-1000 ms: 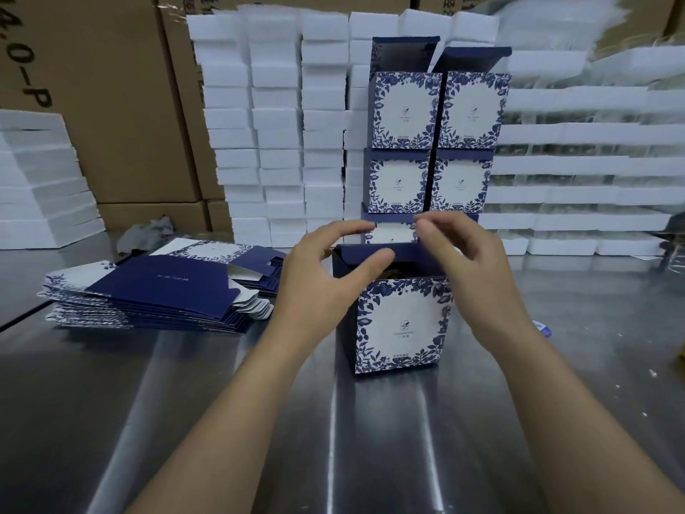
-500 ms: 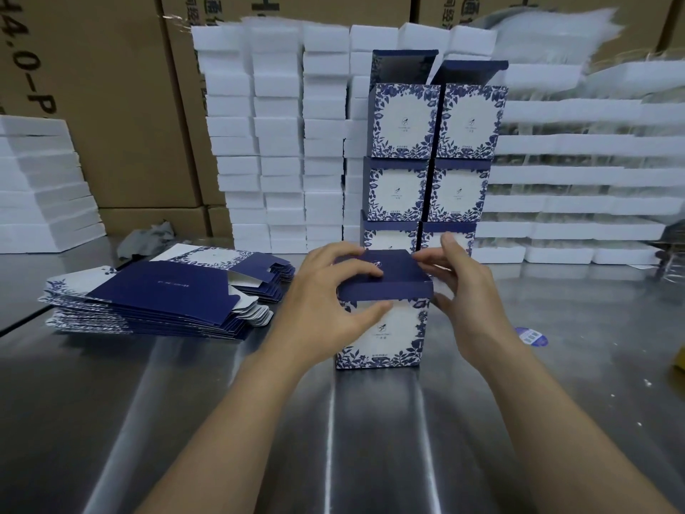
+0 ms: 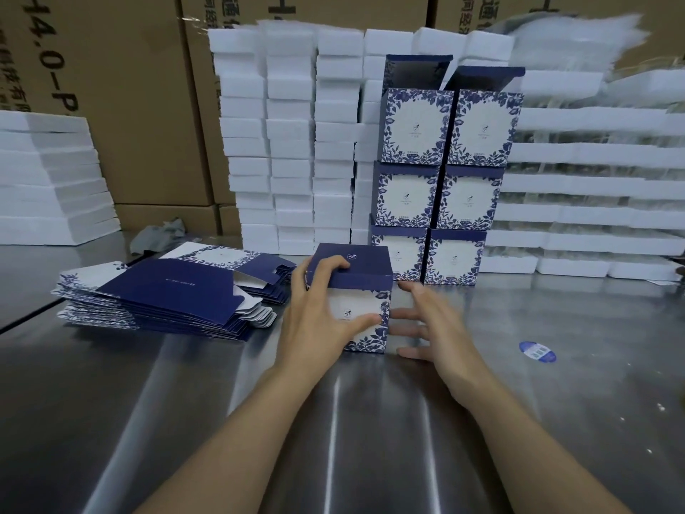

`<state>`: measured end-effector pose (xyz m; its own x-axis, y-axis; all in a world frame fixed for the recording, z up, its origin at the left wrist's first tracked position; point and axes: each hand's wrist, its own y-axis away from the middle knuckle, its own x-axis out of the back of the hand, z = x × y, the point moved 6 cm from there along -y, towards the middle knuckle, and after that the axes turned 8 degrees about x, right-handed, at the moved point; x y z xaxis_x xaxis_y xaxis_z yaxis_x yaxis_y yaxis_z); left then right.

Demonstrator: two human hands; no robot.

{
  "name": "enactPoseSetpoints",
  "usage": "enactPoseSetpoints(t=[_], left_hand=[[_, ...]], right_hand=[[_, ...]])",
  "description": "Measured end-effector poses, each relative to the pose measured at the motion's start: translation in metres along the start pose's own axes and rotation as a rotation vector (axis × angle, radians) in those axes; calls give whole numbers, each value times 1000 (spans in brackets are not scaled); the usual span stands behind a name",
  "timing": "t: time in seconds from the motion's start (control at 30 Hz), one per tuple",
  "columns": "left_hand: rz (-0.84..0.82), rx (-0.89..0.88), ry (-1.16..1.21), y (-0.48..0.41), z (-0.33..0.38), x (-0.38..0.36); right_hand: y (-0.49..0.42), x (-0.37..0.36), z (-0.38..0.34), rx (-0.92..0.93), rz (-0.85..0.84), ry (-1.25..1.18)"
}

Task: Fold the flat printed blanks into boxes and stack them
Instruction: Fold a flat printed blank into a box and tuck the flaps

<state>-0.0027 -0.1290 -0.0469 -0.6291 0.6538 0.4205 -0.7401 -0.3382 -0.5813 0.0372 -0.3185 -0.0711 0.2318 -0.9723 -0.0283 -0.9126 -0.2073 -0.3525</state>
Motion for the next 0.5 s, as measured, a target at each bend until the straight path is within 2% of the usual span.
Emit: enactPoseSetpoints(t=[0.37,0.5], left_hand=[[194,26,-2,4,0,8],[271,51,55,-7,-8,12]], right_hand=[[-5,12,23,9,136,27],[-16,10,32,16,153,139]])
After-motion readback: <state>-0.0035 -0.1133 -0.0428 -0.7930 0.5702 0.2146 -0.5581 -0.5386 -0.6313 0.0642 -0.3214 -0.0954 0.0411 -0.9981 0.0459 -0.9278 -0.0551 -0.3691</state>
